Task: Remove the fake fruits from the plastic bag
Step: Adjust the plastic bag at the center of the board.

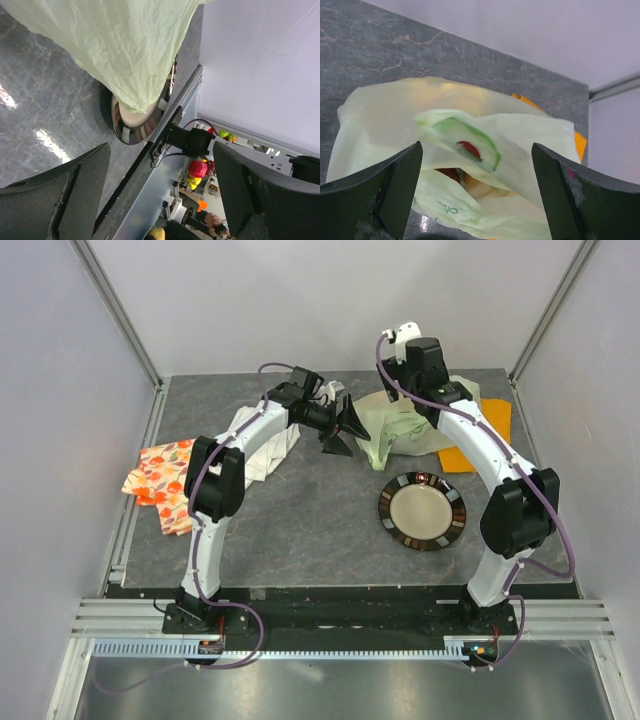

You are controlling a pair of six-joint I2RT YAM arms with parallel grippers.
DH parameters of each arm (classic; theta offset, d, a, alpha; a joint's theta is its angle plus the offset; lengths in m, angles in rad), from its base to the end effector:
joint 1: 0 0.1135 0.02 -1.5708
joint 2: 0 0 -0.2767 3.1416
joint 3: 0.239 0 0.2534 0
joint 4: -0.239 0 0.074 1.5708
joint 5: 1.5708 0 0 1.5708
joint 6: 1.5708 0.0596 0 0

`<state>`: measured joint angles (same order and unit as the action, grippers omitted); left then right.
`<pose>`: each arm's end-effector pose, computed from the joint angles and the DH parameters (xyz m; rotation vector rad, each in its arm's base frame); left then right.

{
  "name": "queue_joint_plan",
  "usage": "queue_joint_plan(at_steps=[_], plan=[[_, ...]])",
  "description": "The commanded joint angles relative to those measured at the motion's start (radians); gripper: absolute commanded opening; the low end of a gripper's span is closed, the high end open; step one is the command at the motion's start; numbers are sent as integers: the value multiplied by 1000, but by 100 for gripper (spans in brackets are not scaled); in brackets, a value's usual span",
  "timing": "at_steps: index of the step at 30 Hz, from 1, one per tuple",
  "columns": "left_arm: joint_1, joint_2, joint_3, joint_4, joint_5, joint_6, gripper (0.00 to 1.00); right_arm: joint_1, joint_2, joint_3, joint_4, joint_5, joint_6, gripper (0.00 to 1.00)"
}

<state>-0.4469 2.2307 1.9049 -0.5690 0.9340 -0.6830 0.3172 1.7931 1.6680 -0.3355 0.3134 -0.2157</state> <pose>0.4397 -0.2639 0.2248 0.1519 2.6452 -1.6020 0.4331 0.1228 0.3541 -0.3387 1.9878 -0.2535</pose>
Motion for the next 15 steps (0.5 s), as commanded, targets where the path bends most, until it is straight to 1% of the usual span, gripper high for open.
queue_joint_plan(at_steps=[1, 5, 10, 13, 15], plan=[[-4, 9, 31, 69, 61, -78, 90, 28, -58, 15, 39, 44, -146, 98], [-21, 73, 88, 80, 57, -82, 90, 43, -60, -16, 49, 96, -209, 98], [-52, 101, 63, 84, 55, -131, 89, 49, -26, -34, 98, 211, -275, 98], [-56, 89, 26, 106, 81, -144, 86, 49, -12, -34, 107, 210, -297, 98], [-50, 80, 37, 118, 103, -138, 84, 49, -6, -36, 107, 205, -303, 98]])
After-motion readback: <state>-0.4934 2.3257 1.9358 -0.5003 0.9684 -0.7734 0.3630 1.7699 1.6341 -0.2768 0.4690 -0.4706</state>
